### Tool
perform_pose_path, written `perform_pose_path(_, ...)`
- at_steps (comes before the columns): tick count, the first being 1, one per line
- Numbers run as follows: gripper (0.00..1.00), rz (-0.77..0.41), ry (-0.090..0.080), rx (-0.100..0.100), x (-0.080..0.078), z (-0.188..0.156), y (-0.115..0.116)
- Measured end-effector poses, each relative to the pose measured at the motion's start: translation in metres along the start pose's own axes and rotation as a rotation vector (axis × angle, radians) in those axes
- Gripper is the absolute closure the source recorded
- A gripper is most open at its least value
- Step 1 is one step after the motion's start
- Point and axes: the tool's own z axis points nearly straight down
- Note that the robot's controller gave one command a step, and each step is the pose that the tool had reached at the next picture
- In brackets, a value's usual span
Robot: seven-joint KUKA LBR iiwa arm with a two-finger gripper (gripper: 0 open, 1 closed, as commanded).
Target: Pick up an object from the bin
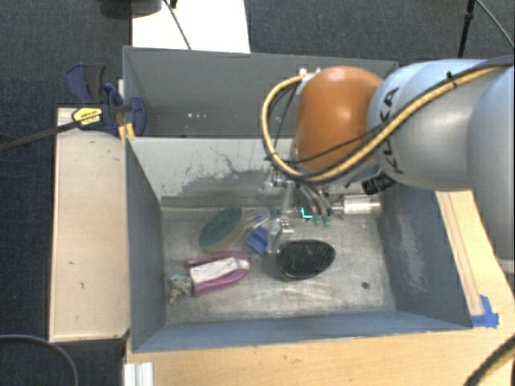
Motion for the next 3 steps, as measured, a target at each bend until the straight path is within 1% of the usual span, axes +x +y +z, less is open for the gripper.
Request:
perform_pose_path(1,0.00,-0.261,-0.012,0.000,-0.008,0.081,-0.017)
perform_pose_path(2,1.00,-0.256,-0.016,-0.001,-0.009,0.080,-0.017)
perform_pose_path(3,1.00,-0.488,-0.014,0.003,0.005,-0.057,-0.027)
